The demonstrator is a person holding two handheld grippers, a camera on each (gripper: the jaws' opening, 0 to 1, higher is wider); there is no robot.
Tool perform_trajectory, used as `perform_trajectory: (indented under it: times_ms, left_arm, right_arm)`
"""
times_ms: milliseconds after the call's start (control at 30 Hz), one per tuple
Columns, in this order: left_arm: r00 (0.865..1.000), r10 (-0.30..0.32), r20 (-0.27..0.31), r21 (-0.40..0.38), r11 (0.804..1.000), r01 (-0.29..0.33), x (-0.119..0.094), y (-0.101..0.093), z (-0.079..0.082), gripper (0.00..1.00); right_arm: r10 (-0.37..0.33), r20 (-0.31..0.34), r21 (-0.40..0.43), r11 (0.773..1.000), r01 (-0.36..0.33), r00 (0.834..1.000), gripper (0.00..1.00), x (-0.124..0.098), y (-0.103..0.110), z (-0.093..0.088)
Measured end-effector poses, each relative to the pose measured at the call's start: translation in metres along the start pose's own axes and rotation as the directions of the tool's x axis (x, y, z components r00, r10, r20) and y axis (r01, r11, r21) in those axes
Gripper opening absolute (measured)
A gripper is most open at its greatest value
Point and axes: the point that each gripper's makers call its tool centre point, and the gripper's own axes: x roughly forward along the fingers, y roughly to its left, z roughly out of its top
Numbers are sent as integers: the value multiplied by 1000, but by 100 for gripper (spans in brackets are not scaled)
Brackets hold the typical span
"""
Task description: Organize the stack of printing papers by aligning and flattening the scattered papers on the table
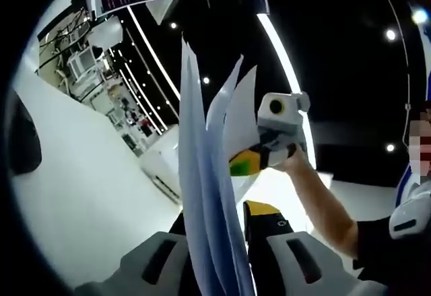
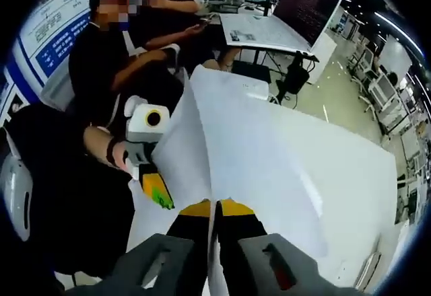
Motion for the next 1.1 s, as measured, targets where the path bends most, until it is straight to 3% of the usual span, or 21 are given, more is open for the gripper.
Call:
perform_trajectory:
  times_ms: [600,1000,1100]
  left_arm:
    - [1000,4,5,5,1000,-4,0,-1,-1,20]
    - [1000,19,7,34,999,-19,-1,2,0,15]
    - [999,33,10,60,998,-33,-1,2,0,9]
  right_arm:
    - [23,12,26,999,-23,1000,0,8,6,5]
    - [30,16,31,999,-31,999,0,13,13,5]
    - [33,19,25,999,-33,999,0,12,17,6]
